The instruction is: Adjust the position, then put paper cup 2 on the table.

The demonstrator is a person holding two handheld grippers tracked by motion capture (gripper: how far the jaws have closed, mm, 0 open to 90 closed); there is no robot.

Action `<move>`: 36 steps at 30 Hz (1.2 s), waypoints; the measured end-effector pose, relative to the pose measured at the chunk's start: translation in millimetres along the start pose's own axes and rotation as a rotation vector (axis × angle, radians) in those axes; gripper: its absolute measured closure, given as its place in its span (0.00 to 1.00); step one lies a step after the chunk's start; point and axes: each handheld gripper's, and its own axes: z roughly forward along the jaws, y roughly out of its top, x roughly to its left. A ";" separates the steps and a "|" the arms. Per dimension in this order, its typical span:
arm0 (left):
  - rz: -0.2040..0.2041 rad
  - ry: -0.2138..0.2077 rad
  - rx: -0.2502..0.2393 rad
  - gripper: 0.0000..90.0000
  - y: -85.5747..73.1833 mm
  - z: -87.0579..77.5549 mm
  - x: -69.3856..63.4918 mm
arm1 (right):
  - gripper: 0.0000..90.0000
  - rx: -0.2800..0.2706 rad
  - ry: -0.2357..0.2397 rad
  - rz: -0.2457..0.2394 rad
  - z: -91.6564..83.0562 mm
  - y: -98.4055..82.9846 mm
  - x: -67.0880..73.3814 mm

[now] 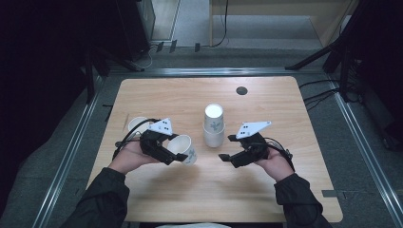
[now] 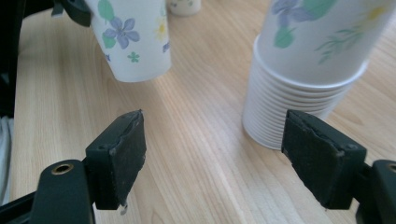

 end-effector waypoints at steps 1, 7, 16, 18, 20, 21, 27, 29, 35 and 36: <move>-0.012 -0.011 -0.001 0.27 -2.5 -2.7 2.1 | 0.25 -0.010 -0.008 0.003 -4.0 -1.1 -2.5; -0.020 -0.014 0.011 0.27 -10.3 -8.1 5.9 | 0.26 -0.019 -0.042 0.018 -14.3 -4.6 -6.7; -0.022 -0.005 0.027 0.27 -21.1 -13.9 8.1 | 0.26 -0.030 -0.065 0.037 -26.2 -9.9 -12.9; -0.032 -0.006 0.020 0.27 -23.9 -16.5 9.9 | 0.26 -0.027 -0.063 0.037 -27.9 -11.0 -14.4; -0.034 0.001 0.027 0.27 -27.4 -19.3 11.1 | 0.26 -0.027 -0.068 0.038 -29.4 -11.6 -15.5; -0.034 0.001 0.027 0.27 -27.4 -19.3 11.1 | 0.26 -0.027 -0.069 0.039 -29.8 -11.7 -15.6; -0.042 0.038 0.014 0.27 -39.6 -32.6 14.4 | 0.26 -0.026 -0.082 0.045 -29.6 -12.7 -19.0; -0.046 0.040 0.012 0.27 -43.5 -36.4 15.8 | 0.26 -0.024 -0.083 0.048 -29.4 -13.9 -20.0; -0.068 0.062 0.015 0.27 -53.8 -44.3 22.8 | 0.26 -0.014 -0.087 0.062 -29.4 -17.1 -23.4; -0.069 0.069 0.022 0.27 -55.6 -45.4 23.6 | 0.26 -0.015 -0.089 0.067 -29.2 -17.1 -23.8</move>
